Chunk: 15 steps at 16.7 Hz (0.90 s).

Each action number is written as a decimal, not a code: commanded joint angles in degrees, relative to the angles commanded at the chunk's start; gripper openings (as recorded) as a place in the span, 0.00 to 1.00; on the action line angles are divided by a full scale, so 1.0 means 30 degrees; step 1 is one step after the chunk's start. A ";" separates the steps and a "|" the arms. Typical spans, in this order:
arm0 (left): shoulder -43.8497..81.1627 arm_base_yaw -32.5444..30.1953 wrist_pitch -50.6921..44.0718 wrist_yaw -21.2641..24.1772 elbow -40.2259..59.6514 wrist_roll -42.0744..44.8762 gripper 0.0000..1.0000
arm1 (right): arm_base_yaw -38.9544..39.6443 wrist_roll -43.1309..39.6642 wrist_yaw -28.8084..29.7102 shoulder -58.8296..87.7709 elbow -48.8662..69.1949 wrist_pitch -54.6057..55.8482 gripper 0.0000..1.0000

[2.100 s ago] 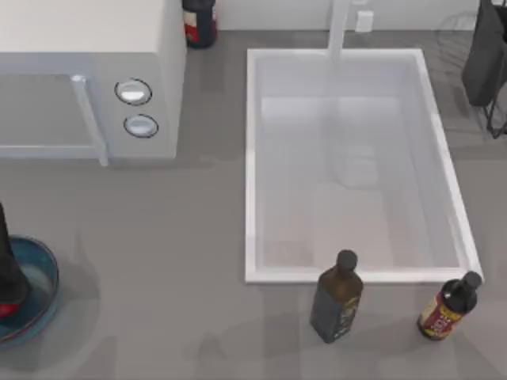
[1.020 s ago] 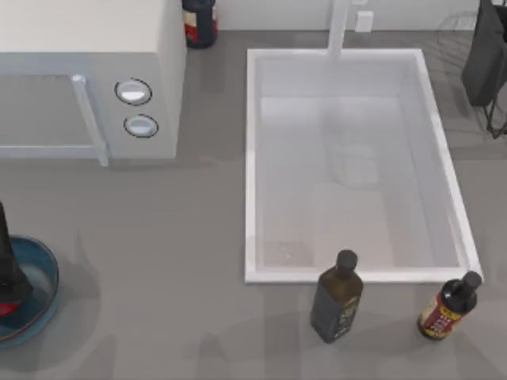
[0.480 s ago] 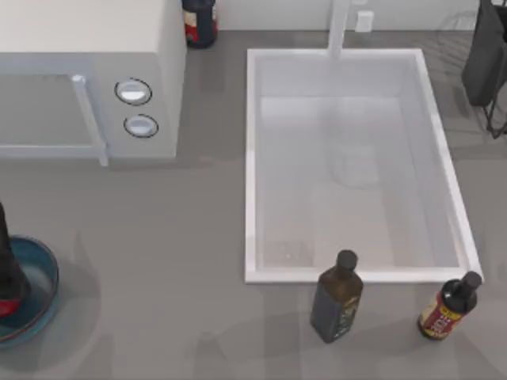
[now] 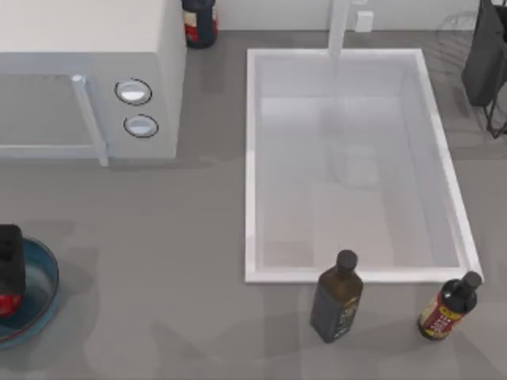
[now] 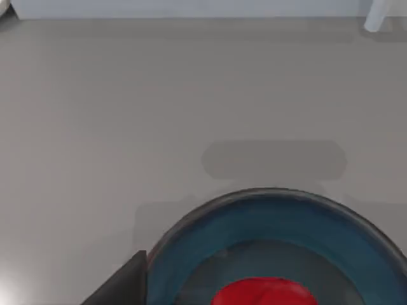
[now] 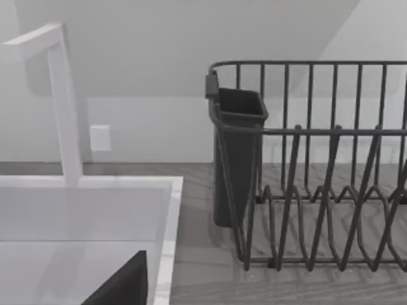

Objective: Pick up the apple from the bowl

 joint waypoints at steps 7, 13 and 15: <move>1.1541 0.0559 -0.7973 0.0001 0.7211 0.0696 1.00 | 0.0000 0.0000 0.0000 0.0000 0.0000 0.0000 1.00; 1.5740 0.0772 -1.0988 0.0001 0.9965 0.0961 1.00 | 0.0000 0.0000 0.0000 0.0000 0.0000 0.0000 1.00; 1.5752 0.0773 -1.0997 0.0001 0.9973 0.0962 1.00 | 0.0000 0.0000 0.0000 0.0000 0.0000 0.0000 1.00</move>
